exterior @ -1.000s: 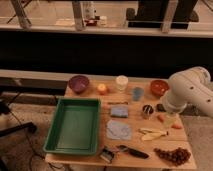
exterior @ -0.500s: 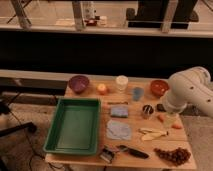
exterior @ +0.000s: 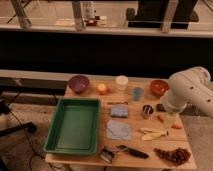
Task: Place brush in table surface
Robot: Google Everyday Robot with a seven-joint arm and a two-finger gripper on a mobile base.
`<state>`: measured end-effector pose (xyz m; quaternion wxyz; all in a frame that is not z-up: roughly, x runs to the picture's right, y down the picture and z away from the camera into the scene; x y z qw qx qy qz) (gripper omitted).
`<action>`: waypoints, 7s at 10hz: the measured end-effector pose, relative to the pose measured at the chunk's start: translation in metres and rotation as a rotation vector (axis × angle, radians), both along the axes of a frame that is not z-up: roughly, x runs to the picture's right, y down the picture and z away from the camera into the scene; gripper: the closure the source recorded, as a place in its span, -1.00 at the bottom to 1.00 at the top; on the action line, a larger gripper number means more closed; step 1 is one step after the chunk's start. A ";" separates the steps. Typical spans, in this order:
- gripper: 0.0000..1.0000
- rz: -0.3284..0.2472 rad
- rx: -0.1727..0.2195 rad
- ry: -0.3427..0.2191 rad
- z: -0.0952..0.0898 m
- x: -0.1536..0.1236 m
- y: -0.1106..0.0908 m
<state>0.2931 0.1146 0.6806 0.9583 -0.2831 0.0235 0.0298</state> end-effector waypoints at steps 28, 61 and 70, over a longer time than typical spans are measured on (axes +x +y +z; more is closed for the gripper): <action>-0.60 -0.169 -0.082 -0.188 -0.015 -0.124 0.113; -0.60 -0.066 -0.173 -0.281 0.053 -0.191 0.210; -0.10 -0.032 -0.194 -0.263 0.062 -0.187 0.216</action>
